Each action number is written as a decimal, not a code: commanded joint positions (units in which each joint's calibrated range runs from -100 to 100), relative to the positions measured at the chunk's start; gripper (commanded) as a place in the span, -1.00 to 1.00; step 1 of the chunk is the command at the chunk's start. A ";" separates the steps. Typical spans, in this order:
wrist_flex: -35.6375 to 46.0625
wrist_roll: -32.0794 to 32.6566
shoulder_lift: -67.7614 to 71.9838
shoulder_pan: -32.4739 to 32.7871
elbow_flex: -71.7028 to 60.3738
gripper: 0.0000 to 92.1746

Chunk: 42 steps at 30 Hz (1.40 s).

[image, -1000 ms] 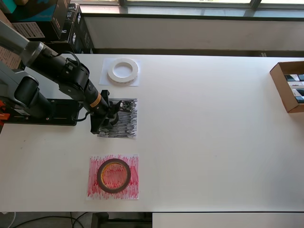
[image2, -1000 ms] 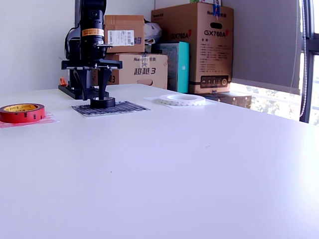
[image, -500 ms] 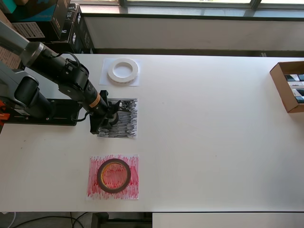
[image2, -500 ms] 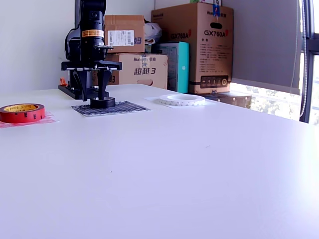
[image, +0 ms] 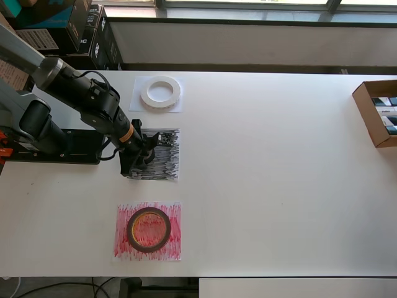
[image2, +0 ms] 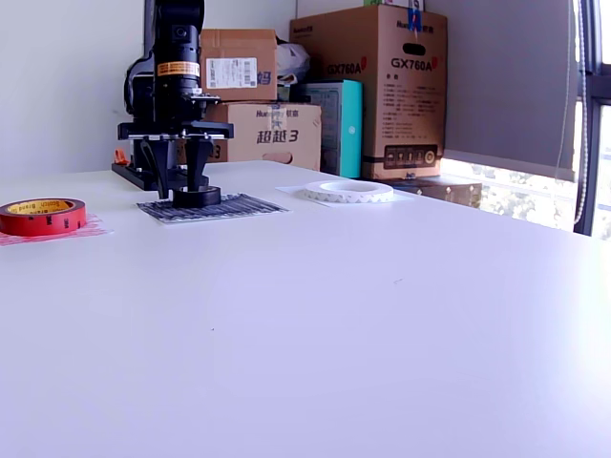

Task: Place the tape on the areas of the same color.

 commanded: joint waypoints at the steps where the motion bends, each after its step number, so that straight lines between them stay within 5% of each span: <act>1: 0.14 0.32 0.11 -0.16 -0.15 -0.32; 9: 0.14 0.32 0.11 0.15 -0.15 -1.00; 42: 0.14 1.14 0.20 0.31 -4.15 -1.00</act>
